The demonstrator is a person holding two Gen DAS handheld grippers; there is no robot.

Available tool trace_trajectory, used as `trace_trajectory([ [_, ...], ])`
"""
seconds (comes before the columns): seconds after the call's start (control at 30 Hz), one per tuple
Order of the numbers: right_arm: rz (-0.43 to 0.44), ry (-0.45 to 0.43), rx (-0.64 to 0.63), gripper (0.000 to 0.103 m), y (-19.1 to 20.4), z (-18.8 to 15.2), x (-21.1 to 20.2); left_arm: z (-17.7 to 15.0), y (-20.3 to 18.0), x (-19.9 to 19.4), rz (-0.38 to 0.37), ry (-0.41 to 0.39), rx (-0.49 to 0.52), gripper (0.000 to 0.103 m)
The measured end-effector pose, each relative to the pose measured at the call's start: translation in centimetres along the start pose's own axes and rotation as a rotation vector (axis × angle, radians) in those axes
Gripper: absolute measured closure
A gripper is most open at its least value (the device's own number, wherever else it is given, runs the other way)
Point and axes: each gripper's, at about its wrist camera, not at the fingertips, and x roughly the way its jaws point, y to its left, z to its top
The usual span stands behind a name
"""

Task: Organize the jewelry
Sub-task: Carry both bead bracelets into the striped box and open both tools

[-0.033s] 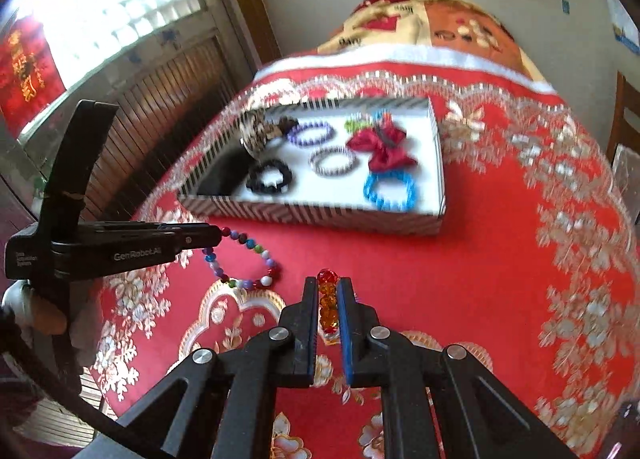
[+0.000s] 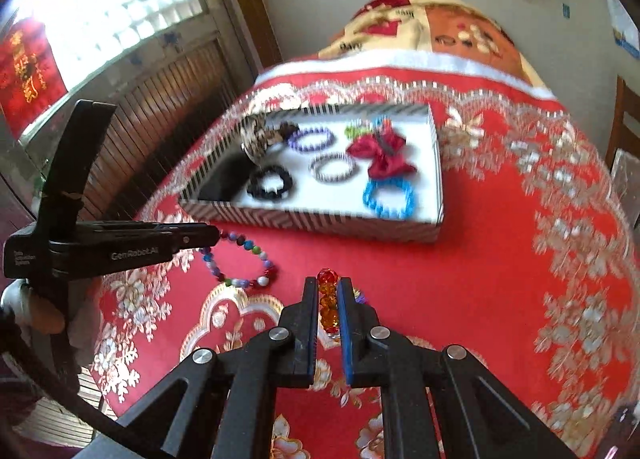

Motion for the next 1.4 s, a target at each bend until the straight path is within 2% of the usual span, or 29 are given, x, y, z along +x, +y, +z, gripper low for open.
trace_trajectory([
  [0.27, -0.015, -0.065, -0.042, 0.095, 0.0, 4.0, -1.8, 3.7, 0.1, -2.6, 0.039, -0.077, 0.024, 0.095],
  [0.47, 0.011, -0.074, -0.044, 0.095, -0.3, 6.3, -1.3, 4.9, 1.1, -2.3, 0.05, -0.085, 0.006, 0.095],
  [0.6, -0.003, 0.039, -0.026, 0.091, -1.8, 5.5, 1.6, 4.7, 1.7, -1.5, 0.047, -0.07, -0.014, 0.095],
  [0.67, -0.008, 0.098, -0.011, 0.075, -2.9, 4.1, 3.2, 4.5, 2.1, -0.9, 0.044, -0.052, -0.028, 0.095],
  [0.8, -0.047, 0.205, -0.044, 0.074, -3.7, 1.2, 6.6, 4.5, 2.4, -0.1, 0.048, -0.034, -0.04, 0.095],
  [0.9, -0.067, 0.239, -0.071, 0.074, -3.8, 0.0, 8.5, 4.6, 2.4, 0.0, 0.045, -0.034, -0.04, 0.095],
  [0.93, -0.075, 0.241, -0.073, 0.078, -3.8, -0.4, 8.9, 4.6, 2.4, -0.1, 0.043, -0.034, -0.04, 0.095],
  [0.97, -0.095, 0.211, -0.089, 0.091, -3.7, -0.7, 8.9, 4.7, 2.4, -0.1, 0.042, -0.035, -0.038, 0.095],
  [1.0, -0.115, 0.204, -0.105, 0.094, -3.7, -0.9, 9.0, 4.8, 2.4, -0.2, 0.04, -0.038, -0.037, 0.095],
  [1.13, -0.063, 0.186, -0.05, 0.095, -4.4, -0.4, 7.9, 5.2, 2.4, -1.1, 0.024, -0.049, -0.041, 0.095],
  [1.4, -0.018, 0.03, -0.06, 0.095, -2.2, 4.7, 1.8, 6.7, 1.6, -2.8, 0.007, -0.091, -0.029, 0.095],
])
